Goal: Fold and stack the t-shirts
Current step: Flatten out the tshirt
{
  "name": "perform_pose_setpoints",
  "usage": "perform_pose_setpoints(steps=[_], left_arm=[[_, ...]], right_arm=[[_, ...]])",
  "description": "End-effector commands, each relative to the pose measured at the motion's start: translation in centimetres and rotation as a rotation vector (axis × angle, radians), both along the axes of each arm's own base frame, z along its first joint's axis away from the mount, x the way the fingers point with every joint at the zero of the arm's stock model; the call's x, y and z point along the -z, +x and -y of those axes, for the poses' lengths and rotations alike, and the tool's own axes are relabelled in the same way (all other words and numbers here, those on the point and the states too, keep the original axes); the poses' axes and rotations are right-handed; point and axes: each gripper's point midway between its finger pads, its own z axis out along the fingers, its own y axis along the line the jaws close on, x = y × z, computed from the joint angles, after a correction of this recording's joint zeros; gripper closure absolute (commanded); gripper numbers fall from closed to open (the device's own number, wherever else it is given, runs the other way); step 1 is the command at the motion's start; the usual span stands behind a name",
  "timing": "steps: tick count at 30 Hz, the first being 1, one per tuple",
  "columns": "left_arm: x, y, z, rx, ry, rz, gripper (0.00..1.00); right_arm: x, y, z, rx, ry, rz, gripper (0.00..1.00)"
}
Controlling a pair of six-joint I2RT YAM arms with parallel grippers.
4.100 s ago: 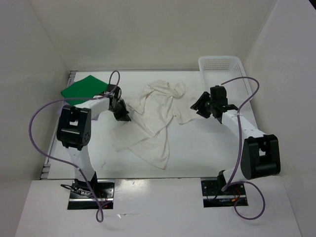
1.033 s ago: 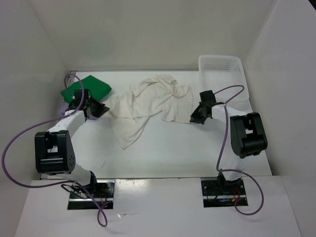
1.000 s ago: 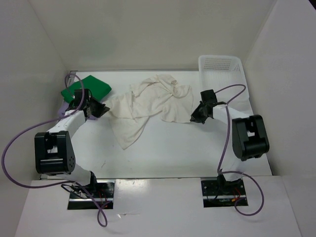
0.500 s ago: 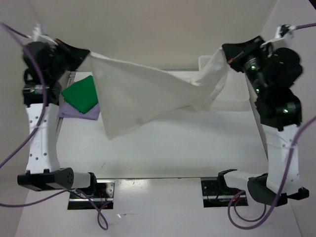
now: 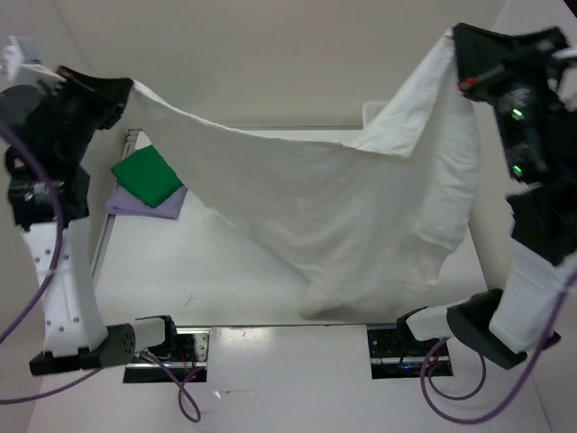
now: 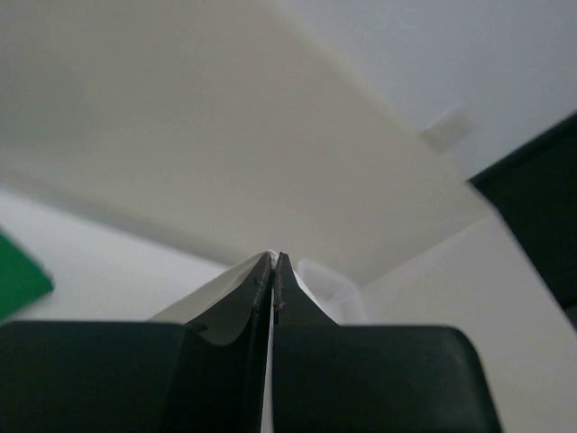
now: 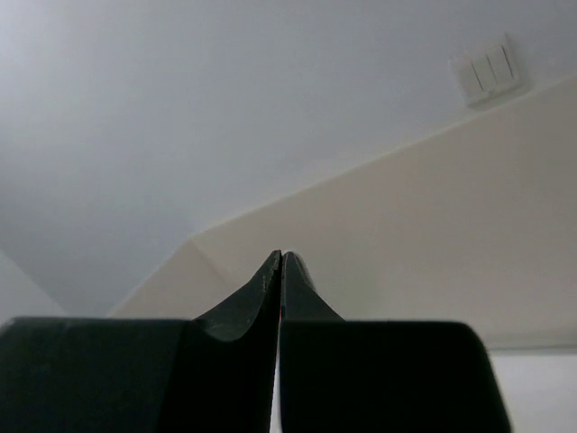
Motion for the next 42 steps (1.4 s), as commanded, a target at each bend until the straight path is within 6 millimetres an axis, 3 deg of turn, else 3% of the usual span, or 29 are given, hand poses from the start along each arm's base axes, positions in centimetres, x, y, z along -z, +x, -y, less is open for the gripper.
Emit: perform_pose_setpoints(steps=[1,3,4,5,6,7,8,10,11,14,15,18,20,24,27,28,29,30,31,32,33,34,35,36,37,38,39,40,42], left_arm=[[12.5,8.7,-1.7,-0.023,-0.046,-0.311,1.00],[16.5,11.6,-1.9,-0.015,-0.067,-0.389,1.00],[18.0,12.7,-2.1,-0.015,-0.072,-0.421,1.00],[21.0,14.6,-2.3,-0.015,-0.081,-0.489,1.00],[21.5,15.5,-2.5,-0.015,-0.083,-0.502,1.00],[22.3,17.3,-2.5,-0.003,-0.086,-0.514,1.00],[22.4,18.2,-2.4,0.011,-0.086,-0.508,1.00],[23.0,20.0,-2.4,0.030,-0.100,-0.525,1.00],[20.6,20.4,-2.4,0.031,-0.092,-0.474,1.00],[16.9,20.5,-3.3,0.027,-0.093,-0.396,1.00],[14.1,20.3,-3.8,0.017,-0.093,-0.336,1.00],[10.9,19.6,-5.6,0.002,-0.096,-0.273,1.00],[7.7,18.5,-6.6,-0.006,-0.092,-0.209,1.00],[5.7,17.6,-8.9,-0.036,-0.093,-0.160,1.00],[7.8,18.0,-9.3,-0.035,-0.099,-0.209,1.00],[8.5,17.8,-9.1,-0.025,-0.093,-0.225,1.00],[9.6,17.8,-9.1,-0.025,-0.092,-0.248,1.00],[9.1,16.7,-9.1,-0.044,-0.077,-0.232,1.00],[13.3,16.9,-9.4,-0.055,-0.084,-0.318,1.00],[14.5,16.5,-9.4,-0.064,-0.089,-0.335,1.00],[13.8,15.2,-9.0,-0.064,-0.066,-0.298,1.00],[15.5,14.8,-8.9,-0.064,-0.074,-0.326,1.00],[20.4,14.6,-8.8,-0.062,-0.104,-0.422,1.00],[21.0,13.6,-8.3,-0.053,-0.106,-0.428,1.00],[23.3,13.0,-8.1,-0.051,-0.108,-0.473,1.00],[25.2,12.5,-7.7,-0.051,-0.115,-0.508,1.00],[29.2,10.8,-7.4,-0.054,-0.111,-0.588,1.00],[31.6,9.9,-7.6,-0.080,-0.105,-0.642,1.00],[35.9,7.4,-7.2,-0.095,-0.085,-0.749,1.00]], right_arm=[[9.4,14.2,-4.6,0.035,-0.187,-0.274,1.00],[11.7,17.3,-6.0,-0.041,-0.224,-0.309,1.00],[14.3,20.9,-5.7,-0.034,-0.219,-0.373,1.00],[15.2,22.4,-5.8,-0.049,-0.218,-0.392,1.00],[14.7,23.1,-6.0,-0.078,-0.214,-0.372,1.00],[17.7,26.5,-5.7,-0.074,-0.206,-0.442,1.00],[18.5,27.6,-5.6,-0.082,-0.198,-0.460,1.00],[17.1,28.4,-5.6,-0.096,-0.158,-0.418,1.00],[17.9,29.7,-5.4,-0.103,-0.147,-0.430,1.00],[13.4,28.5,-4.6,-0.109,-0.096,-0.298,1.00],[11.7,27.6,-4.4,-0.131,-0.087,-0.249,1.00],[7.6,24.7,-2.6,-0.114,-0.053,-0.148,1.00],[6.0,23.2,-2.0,-0.120,-0.029,-0.111,1.00],[3.4,19.9,-1.4,-0.133,-0.020,-0.054,1.00],[6.0,20.8,-1.1,-0.113,-0.040,-0.152,1.00],[6.2,19.8,-1.3,-0.122,-0.059,-0.164,1.00],[9.5,21.4,-1.4,-0.121,-0.068,-0.262,1.00],[9.8,19.9,-1.2,-0.112,-0.095,-0.276,1.00],[15.8,22.0,-0.9,-0.096,-0.100,-0.435,1.00],[17.8,21.7,-0.7,-0.084,-0.097,-0.474,1.00],[18.9,21.4,-0.3,-0.065,-0.105,-0.467,1.00],[19.2,19.0,0.0,-0.049,-0.110,-0.462,1.00],[25.8,19.8,0.5,-0.028,-0.119,-0.608,1.00],[28.7,19.2,0.5,-0.029,-0.132,-0.673,1.00],[34.1,17.7,0.6,-0.035,-0.137,-0.790,1.00],[36.6,16.7,0.5,-0.047,-0.139,-0.841,1.00],[39.1,15.5,0.4,-0.060,-0.141,-0.889,1.00],[43.8,13.3,0.2,-0.073,-0.149,-0.980,1.00],[47.9,10.8,-0.6,-0.119,-0.142,-1.076,1.00]])
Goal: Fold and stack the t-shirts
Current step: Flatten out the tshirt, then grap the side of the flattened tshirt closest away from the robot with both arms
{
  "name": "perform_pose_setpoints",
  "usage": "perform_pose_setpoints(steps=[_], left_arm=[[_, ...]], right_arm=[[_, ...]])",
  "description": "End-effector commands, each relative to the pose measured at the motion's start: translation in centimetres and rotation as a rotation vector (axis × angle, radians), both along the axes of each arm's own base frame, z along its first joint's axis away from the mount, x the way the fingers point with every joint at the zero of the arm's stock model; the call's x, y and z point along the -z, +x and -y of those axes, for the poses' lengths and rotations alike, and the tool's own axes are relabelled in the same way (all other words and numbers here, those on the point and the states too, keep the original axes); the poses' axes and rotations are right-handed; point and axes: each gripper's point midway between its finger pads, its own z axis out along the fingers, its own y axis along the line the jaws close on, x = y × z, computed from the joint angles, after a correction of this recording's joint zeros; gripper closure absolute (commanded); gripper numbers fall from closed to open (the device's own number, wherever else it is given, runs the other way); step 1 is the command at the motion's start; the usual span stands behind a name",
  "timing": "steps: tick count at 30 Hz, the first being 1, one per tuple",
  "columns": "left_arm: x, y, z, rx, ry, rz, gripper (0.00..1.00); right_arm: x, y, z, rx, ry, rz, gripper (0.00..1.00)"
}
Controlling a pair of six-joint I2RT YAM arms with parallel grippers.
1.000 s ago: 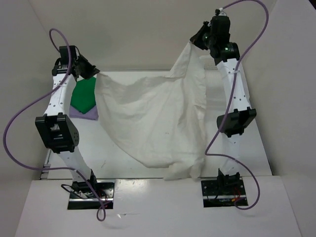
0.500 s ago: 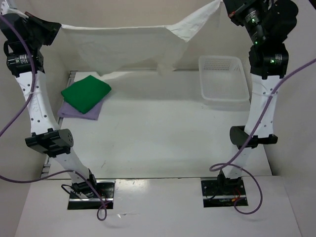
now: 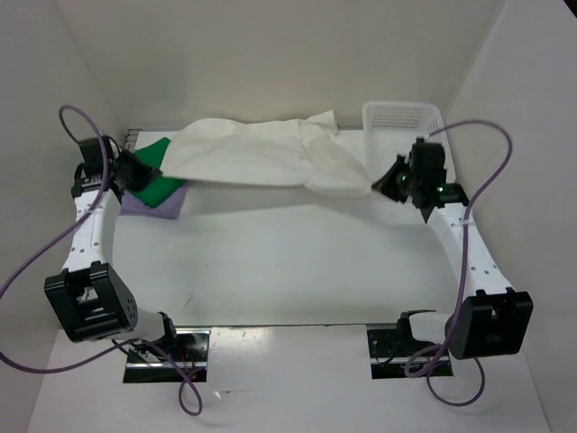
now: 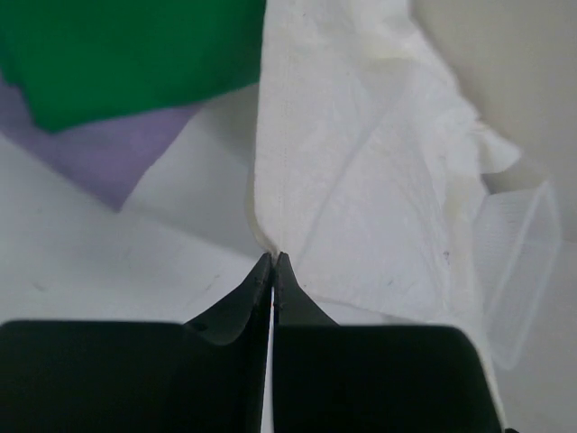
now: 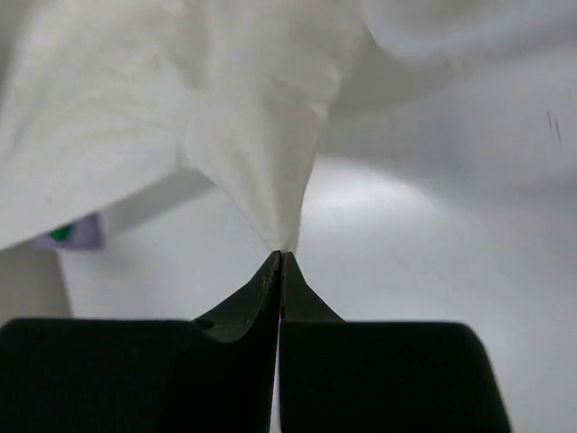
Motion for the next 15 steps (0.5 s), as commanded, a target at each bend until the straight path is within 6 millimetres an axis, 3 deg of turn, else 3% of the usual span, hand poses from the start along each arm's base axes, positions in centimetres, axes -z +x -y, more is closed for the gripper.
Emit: perform_pose_setpoints(steps=[1,3,4,6,9,11,12,15], left_arm=[[5.6,-4.0,0.0,-0.001,0.087,-0.108,1.00],[9.1,-6.5,0.5,0.018,0.087,-0.204,1.00],[11.8,-8.3,1.0,0.031,0.070,-0.282,1.00],[13.6,-10.9,1.6,0.047,0.065,-0.364,1.00],[12.6,-12.4,3.7,0.097,-0.014,-0.352,1.00],[12.1,-14.3,5.3,0.146,-0.070,-0.393,1.00],[11.5,-15.1,5.4,0.166,-0.052,-0.395,1.00],[10.8,-17.1,5.7,0.152,-0.046,-0.429,1.00]], right_arm=[[5.6,-5.5,-0.9,-0.038,0.017,-0.126,1.00],[7.8,-8.1,-1.4,-0.059,0.046,-0.200,1.00],[10.0,-10.1,-1.5,-0.052,0.065,-0.290,1.00],[9.3,-12.3,-2.8,-0.095,0.128,-0.300,1.00],[9.0,-15.9,-2.9,-0.094,0.137,-0.363,1.00],[7.0,-18.0,-2.8,-0.087,0.139,-0.343,1.00],[5.1,-18.1,-2.3,-0.069,0.124,-0.296,1.00],[4.4,-19.7,-1.3,-0.036,0.080,-0.345,1.00]])
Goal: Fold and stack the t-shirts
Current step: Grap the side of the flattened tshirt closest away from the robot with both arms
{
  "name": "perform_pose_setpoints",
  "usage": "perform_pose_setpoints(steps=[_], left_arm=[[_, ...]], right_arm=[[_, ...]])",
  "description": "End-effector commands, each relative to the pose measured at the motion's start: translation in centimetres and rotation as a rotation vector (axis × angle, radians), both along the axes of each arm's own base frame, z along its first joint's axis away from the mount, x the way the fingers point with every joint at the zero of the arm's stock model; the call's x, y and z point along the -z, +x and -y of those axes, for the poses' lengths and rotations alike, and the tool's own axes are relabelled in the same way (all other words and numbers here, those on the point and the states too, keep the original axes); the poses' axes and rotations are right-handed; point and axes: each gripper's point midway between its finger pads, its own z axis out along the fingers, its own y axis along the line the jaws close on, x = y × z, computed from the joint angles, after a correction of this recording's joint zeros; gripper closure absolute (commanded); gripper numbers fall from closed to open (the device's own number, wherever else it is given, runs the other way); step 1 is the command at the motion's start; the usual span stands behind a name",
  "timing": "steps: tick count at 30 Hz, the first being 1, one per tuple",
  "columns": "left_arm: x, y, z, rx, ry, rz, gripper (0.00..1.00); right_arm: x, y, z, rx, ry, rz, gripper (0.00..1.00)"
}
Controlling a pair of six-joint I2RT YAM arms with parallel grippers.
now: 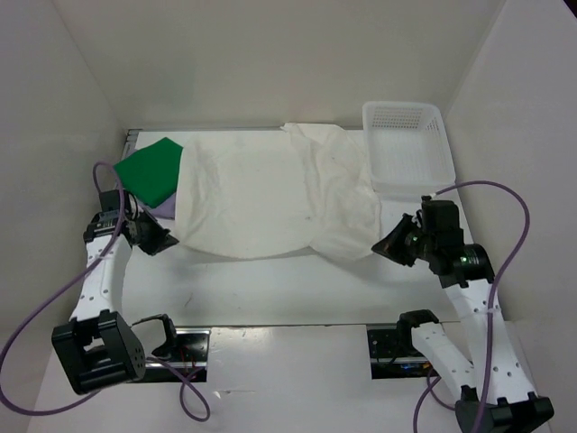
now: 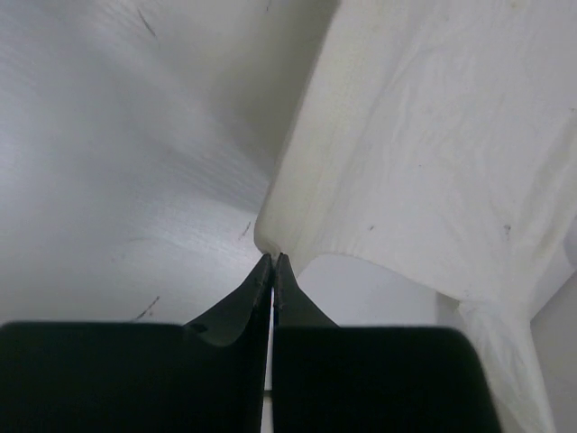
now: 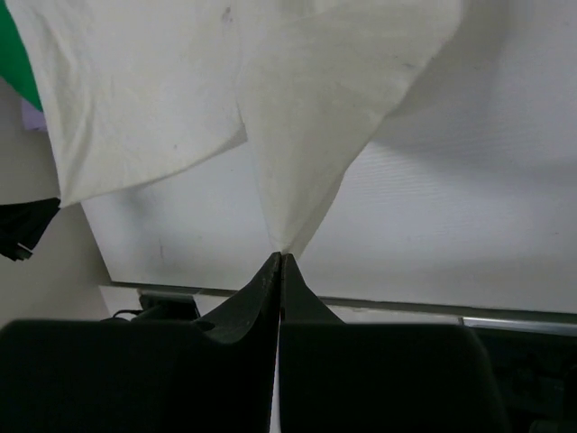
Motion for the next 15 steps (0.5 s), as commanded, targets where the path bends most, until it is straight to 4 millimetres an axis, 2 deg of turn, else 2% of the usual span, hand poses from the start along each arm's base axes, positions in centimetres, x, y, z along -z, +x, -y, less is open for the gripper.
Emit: perform_pose_setpoints(steps=[1,3,4,5,6,7,8,9,11,12,13,14,15], left_arm=[[-2.1,-2.1,1.0,0.050,-0.014,-0.026,1.00],[-2.9,-1.2,1.0,0.059,-0.023,-0.005,1.00],[-3.6,0.3,0.6,0.041,-0.018,0.044,1.00],[-4.4,1.5,0.0,0.025,-0.012,0.074,1.00],[-4.1,2.5,0.1,0.027,-0.039,0.066,1.00],[-4.8,4.0,0.0,0.016,-0.057,0.112,1.00],[-5.1,5.0,-0.1,0.009,-0.070,0.134,1.00],[-5.0,6.5,-0.5,0.000,-0.073,0.148,1.00],[-5.1,7.9,-0.8,-0.012,-0.093,0.155,1.00],[-4.9,9.1,-1.6,-0.029,-0.066,0.159,1.00],[-4.9,9.6,-1.8,-0.039,-0.072,0.163,1.00],[-4.8,10.2,-2.1,-0.056,-0.069,0.164,1.00],[-4.1,11.0,-2.6,-0.066,-0.059,0.155,1.00]], right_arm=[[-1.3,-2.4,0.9,0.029,-0.035,-0.065,1.00],[-1.7,-1.3,0.9,0.035,-0.038,-0.041,1.00],[-1.7,-0.5,0.9,0.041,-0.044,-0.033,1.00],[-1.8,1.7,0.6,0.042,-0.039,-0.003,1.00],[-1.4,3.0,0.4,0.042,-0.038,0.002,1.00],[-1.4,4.2,-0.4,0.025,-0.005,0.009,1.00],[-2.4,6.9,-0.8,0.034,0.016,0.089,1.00],[-1.2,8.4,-1.1,0.028,0.018,0.062,1.00],[-1.6,11.3,-1.0,0.038,0.003,0.085,1.00],[-1.4,12.6,-0.8,0.035,-0.024,0.098,1.00],[0.1,13.8,-0.6,0.033,-0.050,0.052,1.00],[-1.0,15.6,-0.3,0.049,-0.075,0.097,1.00],[-1.2,16.8,0.2,0.060,-0.090,0.116,1.00]])
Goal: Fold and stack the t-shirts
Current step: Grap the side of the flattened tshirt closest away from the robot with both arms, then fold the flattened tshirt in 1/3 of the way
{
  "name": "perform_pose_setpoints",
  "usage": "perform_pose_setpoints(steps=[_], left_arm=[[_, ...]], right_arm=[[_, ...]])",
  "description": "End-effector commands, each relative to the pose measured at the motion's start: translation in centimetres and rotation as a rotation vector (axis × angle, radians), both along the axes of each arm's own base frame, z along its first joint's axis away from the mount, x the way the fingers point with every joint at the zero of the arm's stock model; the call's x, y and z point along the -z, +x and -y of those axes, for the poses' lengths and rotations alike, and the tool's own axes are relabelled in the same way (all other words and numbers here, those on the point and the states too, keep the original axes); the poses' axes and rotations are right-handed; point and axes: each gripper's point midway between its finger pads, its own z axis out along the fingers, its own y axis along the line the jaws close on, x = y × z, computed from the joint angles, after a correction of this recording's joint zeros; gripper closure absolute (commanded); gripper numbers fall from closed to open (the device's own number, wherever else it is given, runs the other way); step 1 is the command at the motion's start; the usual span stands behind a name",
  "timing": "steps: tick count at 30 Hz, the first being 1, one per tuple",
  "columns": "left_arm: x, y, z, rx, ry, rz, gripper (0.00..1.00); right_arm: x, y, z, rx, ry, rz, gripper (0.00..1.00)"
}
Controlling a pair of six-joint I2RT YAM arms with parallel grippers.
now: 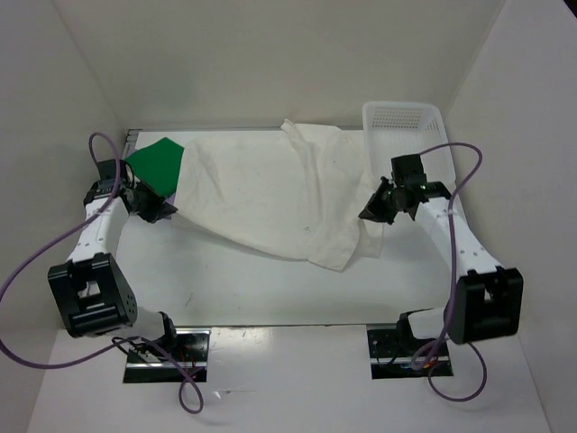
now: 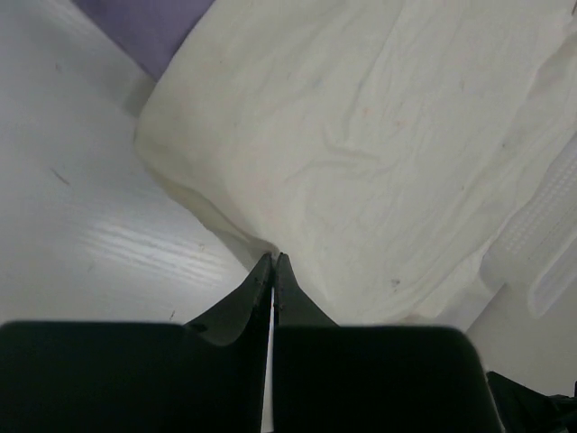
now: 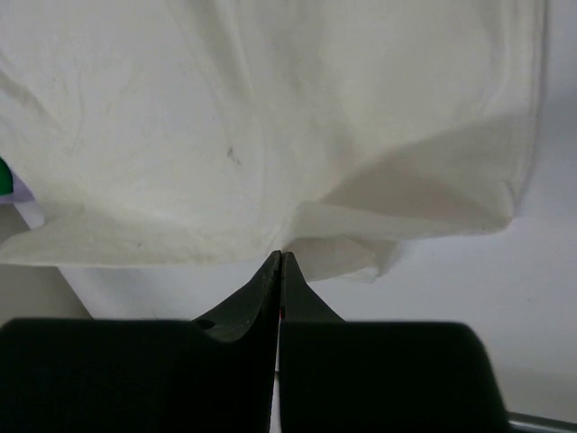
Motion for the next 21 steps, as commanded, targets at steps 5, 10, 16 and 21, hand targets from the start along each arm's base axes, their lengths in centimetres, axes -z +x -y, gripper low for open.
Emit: perform_pose_setpoints(steps=[5,10,16,21], left_arm=[[-0.3,6.6,-3.1,-0.096,0.027,0.076,1.00],[1.5,8.6,-4.4,-0.131,0.047,0.035,1.00],[2.9,10.6,-5.5,-0.161,0.053,0.026,1.00],[4.2,11.1,-5.9,-0.178,0.057,0.003,1.00]], right_arm=[[-3.8,12.2,1.1,0.026,-0.090,0.238,1.00],[-3.1,16.9,2.3,0.055,-0.138,0.244,1.00],[-3.3,21.4,2.4,0.069,-0.162,0.275,1.00],[-3.3,23.8,3.5,0.091,-0.208,0.291,1.00]])
